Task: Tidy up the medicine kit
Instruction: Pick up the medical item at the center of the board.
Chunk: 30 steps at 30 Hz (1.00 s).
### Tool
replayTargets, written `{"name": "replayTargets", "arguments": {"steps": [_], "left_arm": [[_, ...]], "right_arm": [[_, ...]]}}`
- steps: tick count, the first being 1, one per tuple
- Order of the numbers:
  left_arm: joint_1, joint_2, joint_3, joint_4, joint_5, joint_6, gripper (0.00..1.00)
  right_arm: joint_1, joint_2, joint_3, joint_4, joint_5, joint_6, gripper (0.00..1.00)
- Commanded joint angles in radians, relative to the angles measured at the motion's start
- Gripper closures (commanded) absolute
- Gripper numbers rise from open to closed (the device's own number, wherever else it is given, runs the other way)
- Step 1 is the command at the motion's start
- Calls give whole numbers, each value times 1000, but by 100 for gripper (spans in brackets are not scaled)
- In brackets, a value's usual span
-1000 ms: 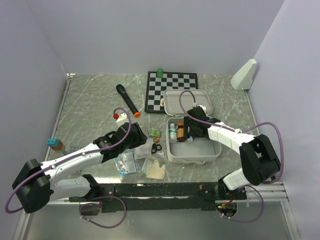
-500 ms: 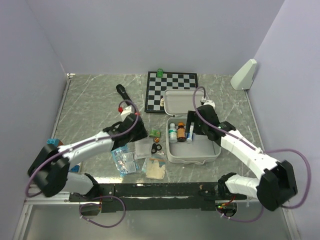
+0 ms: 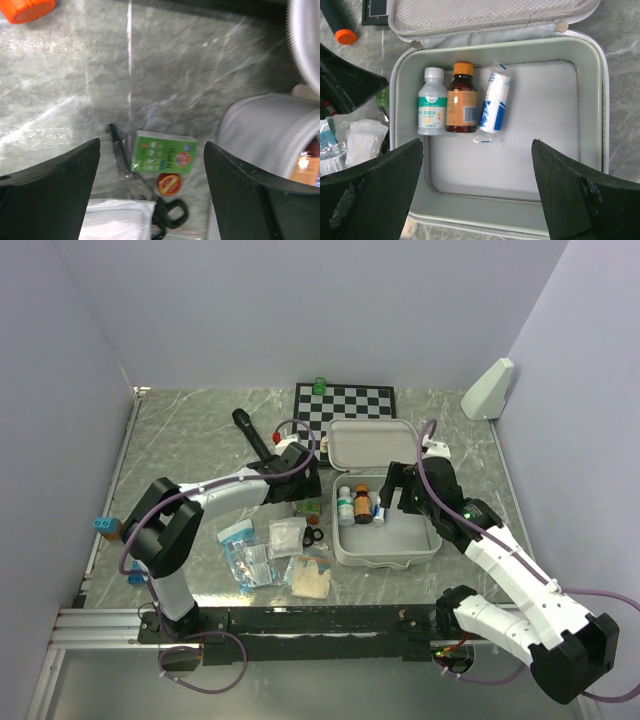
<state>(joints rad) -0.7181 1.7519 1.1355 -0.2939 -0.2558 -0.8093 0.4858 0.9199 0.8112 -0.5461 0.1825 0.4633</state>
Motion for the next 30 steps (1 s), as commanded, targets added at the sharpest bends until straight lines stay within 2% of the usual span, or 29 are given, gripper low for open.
{"name": "replayTargets", "arguments": {"steps": [1,4,11,16,26,30], "left_arm": [[-1,17,32,-21,6,88,15],[-10,53,56,-37,4,119,20],[-47,90,93,-44,-29,167,11],[-67,130,119,-76,-59,179,12],[-92,202,153,-146,-137,191,28],[-92,176,141,-133,-141,185,42]], "right_arm": [[7,-44,-3,-14,-12,-3,5],[7,-58,-15,-8,-26,-2,5],[7,-90,-69,-2,-58,28,5],[7,-108,-87,-9,-64,34,5],[7,-113,-80,-20,-52,31,5],[7,-112,-75,-21,-51,32,5]]}}
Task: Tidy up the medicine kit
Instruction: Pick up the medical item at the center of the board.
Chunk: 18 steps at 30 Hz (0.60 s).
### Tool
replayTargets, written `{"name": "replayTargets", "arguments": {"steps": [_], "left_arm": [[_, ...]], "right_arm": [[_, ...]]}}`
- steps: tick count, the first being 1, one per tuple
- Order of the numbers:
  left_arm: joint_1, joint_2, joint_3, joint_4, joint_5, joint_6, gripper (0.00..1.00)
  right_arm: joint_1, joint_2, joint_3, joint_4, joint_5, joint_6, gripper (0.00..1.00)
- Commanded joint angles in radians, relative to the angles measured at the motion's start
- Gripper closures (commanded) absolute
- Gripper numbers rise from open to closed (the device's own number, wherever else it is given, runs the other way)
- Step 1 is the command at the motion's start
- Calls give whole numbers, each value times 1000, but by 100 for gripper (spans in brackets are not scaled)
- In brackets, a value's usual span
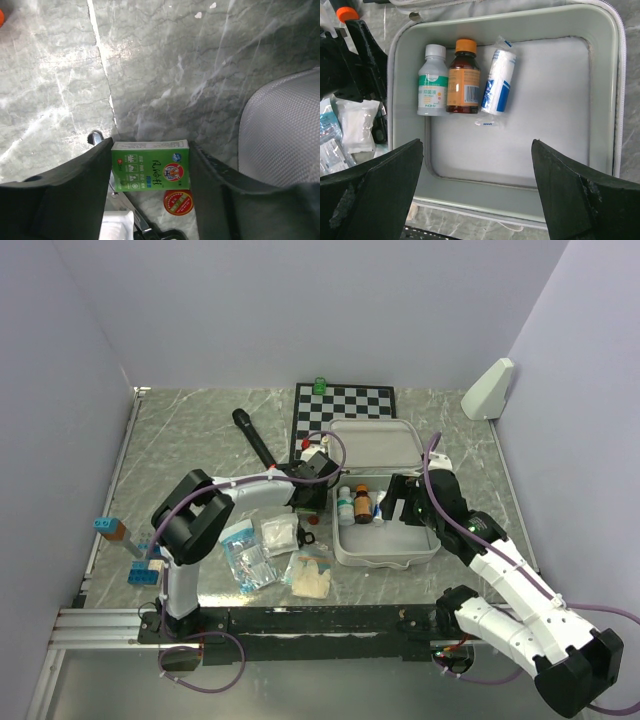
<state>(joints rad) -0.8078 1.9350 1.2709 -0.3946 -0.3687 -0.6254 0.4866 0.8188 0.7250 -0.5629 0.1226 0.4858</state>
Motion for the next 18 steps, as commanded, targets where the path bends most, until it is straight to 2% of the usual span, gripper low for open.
{"name": "replayTargets", "arguments": {"steps": [1,6,12,15,18], "left_arm": [[-2,-20,-1,-29,-32,1,44],[-2,-137,-39,-17,-56,-8,51],[-4,-349,-87,-50,-81,-28,55],[-5,-473,-119,-32,-47,-39,57],[-39,-568,-157,64,31,-33,60]], "right_arm": [[6,-9,14,-6,9,11,5],[6,-23,28,-14,11,11,5],[6,-29,45,-28,11,19,5],[6,-40,48,-26,9,16,5],[6,-41,60,-31,18,16,5]]}}
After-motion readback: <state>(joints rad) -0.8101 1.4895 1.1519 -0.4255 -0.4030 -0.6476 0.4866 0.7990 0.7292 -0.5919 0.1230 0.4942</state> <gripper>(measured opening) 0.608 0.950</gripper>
